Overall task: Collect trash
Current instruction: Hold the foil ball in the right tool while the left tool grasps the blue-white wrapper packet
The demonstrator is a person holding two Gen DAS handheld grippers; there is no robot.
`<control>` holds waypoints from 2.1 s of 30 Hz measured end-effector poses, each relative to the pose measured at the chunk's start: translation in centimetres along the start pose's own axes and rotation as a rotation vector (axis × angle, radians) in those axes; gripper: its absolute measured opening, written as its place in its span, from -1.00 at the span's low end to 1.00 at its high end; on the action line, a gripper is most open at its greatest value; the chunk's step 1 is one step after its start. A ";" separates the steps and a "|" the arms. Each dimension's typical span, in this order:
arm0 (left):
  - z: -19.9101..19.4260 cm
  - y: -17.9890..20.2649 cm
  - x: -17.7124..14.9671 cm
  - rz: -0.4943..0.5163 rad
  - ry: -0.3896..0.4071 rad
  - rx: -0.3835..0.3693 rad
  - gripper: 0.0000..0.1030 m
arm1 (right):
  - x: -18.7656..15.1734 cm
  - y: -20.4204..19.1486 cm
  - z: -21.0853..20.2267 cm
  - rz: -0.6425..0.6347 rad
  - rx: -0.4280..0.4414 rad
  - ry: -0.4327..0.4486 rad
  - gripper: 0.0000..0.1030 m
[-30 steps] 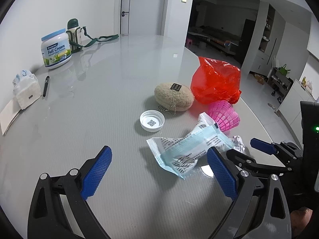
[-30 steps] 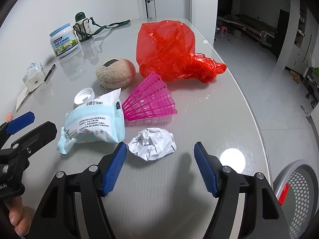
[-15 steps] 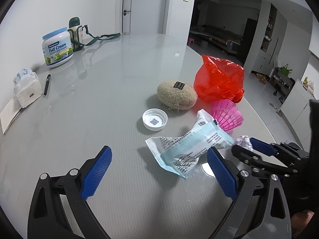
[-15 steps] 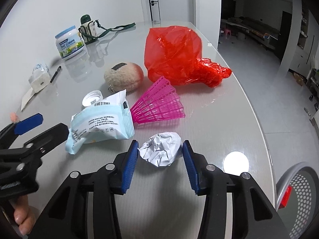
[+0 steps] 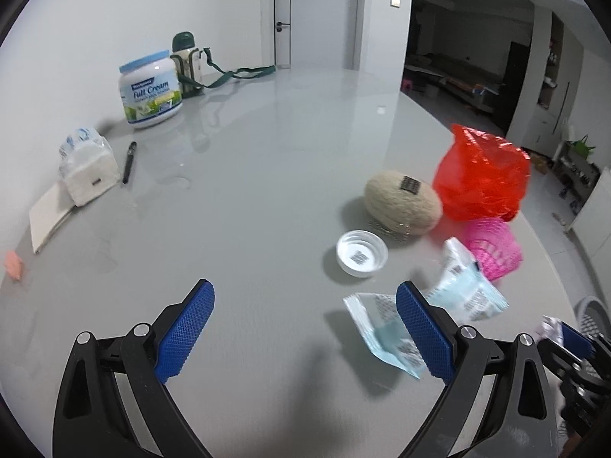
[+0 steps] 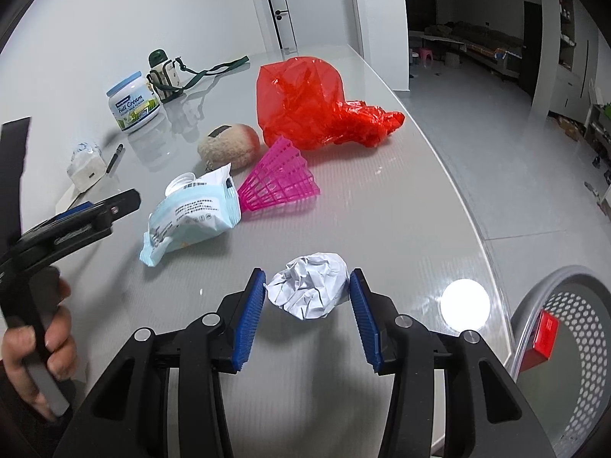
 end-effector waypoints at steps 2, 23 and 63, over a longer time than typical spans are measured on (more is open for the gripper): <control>0.5 0.0 0.2 0.008 -0.010 0.013 0.83 | -0.3 0.1 -0.4 0.003 0.006 0.005 -0.14; -2.4 5.6 -3.9 0.167 -0.026 -0.062 0.83 | -1.3 2.7 -4.0 0.067 -0.019 0.064 -0.14; -0.3 12.2 -4.1 0.231 -0.104 -0.196 -0.11 | -3.5 6.7 -5.6 0.162 0.010 0.096 -0.14</control>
Point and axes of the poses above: each gripper's, at about its wrist camera, not at the fingertips, and z roughly the way its jaws point, y to its right, x to its top, the point moved 1 cm from there along z, roughly the way its jaws point, and after that the axes turned 3 degrees about -z, right-handed, at the moved point
